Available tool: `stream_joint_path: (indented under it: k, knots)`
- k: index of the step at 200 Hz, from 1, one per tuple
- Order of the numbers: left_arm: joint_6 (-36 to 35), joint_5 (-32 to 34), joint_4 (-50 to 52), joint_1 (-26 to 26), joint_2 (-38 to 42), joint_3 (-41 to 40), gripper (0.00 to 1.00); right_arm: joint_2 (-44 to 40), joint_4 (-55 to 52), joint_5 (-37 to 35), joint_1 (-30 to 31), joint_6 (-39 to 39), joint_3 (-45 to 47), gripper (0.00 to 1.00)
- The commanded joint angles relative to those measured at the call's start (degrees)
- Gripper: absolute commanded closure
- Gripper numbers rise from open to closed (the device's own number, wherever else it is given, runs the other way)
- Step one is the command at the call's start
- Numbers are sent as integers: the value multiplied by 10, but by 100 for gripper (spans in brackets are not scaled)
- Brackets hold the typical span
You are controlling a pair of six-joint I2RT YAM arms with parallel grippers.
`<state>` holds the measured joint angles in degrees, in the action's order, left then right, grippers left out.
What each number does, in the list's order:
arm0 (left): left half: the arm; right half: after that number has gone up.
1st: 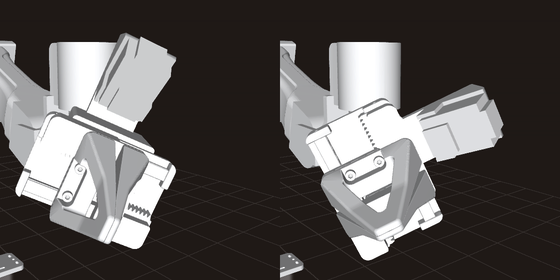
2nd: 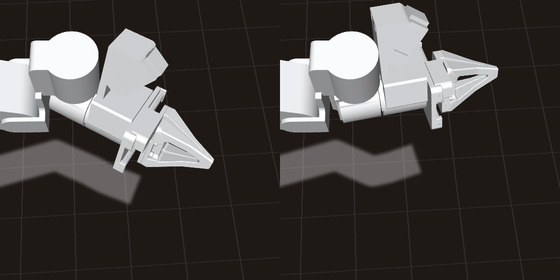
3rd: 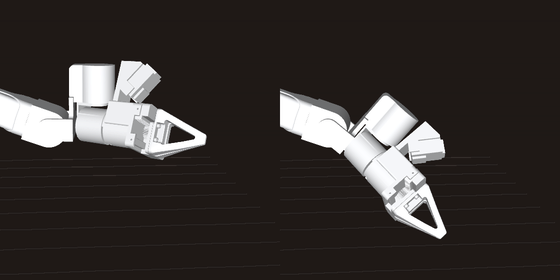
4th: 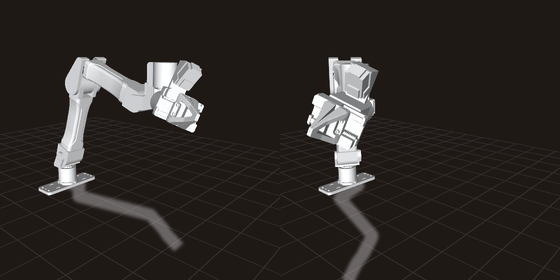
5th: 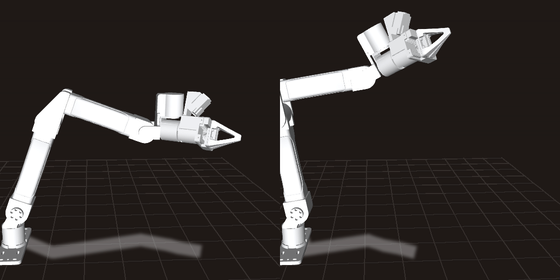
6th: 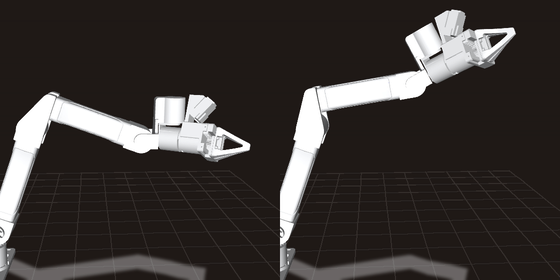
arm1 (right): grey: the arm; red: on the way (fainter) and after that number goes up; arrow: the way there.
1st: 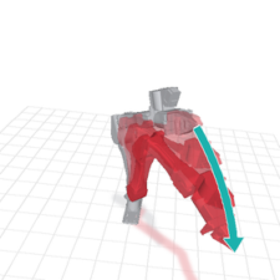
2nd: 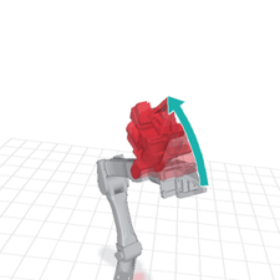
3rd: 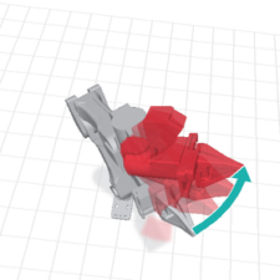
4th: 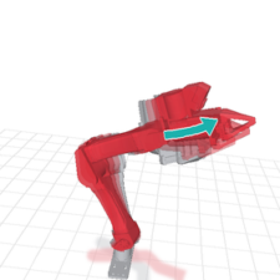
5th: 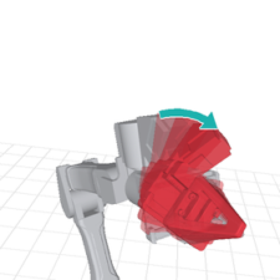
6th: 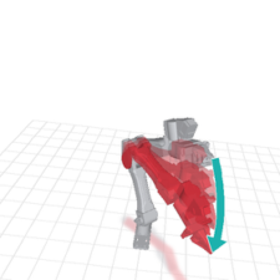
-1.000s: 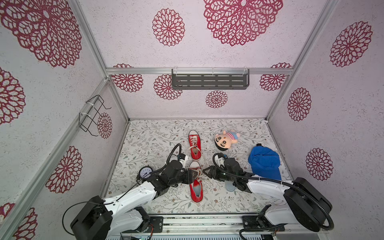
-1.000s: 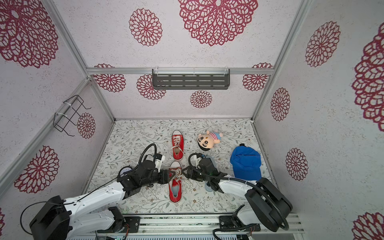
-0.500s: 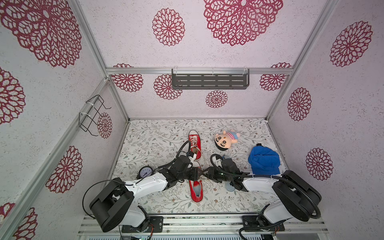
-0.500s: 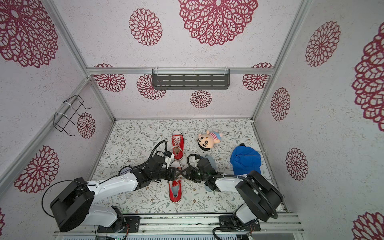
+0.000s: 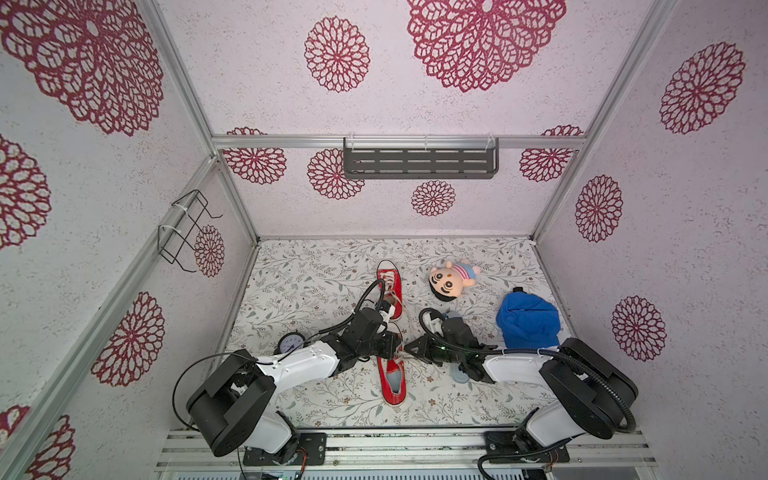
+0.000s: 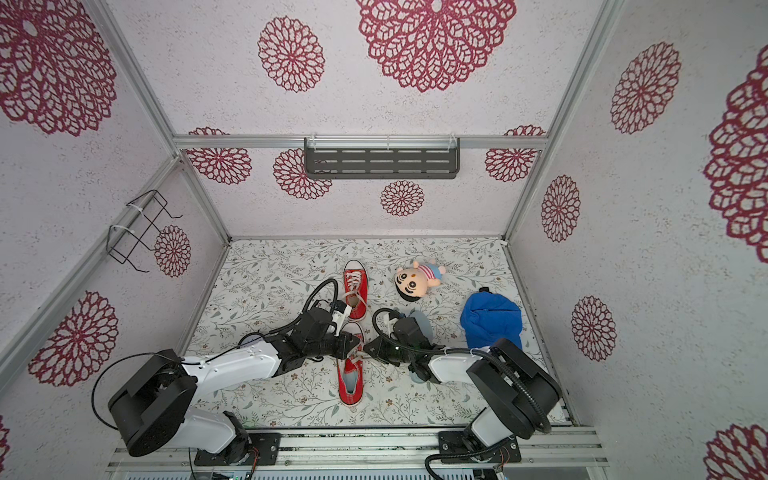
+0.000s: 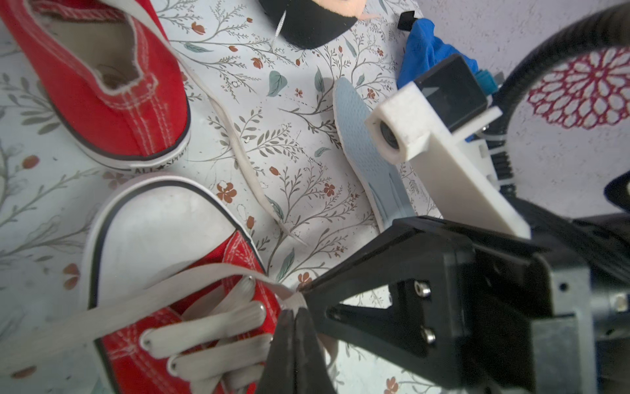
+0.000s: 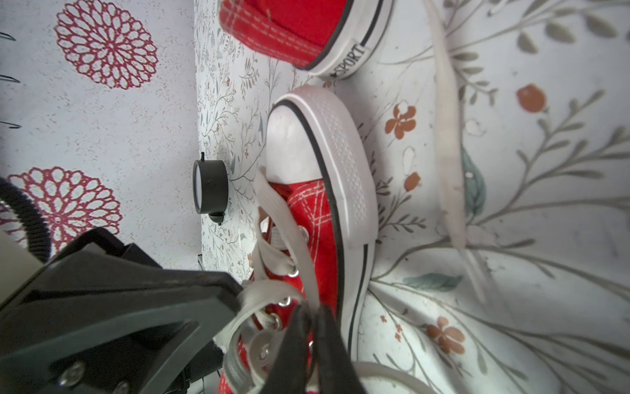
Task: Remove the insole from the shoe
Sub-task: Untie the shoelace on the shoe.
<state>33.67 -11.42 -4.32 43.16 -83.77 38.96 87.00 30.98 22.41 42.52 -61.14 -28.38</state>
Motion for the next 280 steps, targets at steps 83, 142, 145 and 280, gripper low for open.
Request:
stream_joint_path:
  k: [83, 142, 145, 280]
  knots:
    - [-36, 101, 90, -27, 167, -23, 100, -129, -264, -134, 2, 110, -44, 100]
    - [10, 112, 119, -54, 263, -108, 100, -177, -342, -192, 2, 113, -28, 100]
    - [11, 105, 113, -55, 267, -112, 100, -177, -339, -190, 2, 114, -27, 100]
    - [-136, -165, 70, -20, 76, 26, 44, -157, -211, -139, 18, 123, -31, 100]
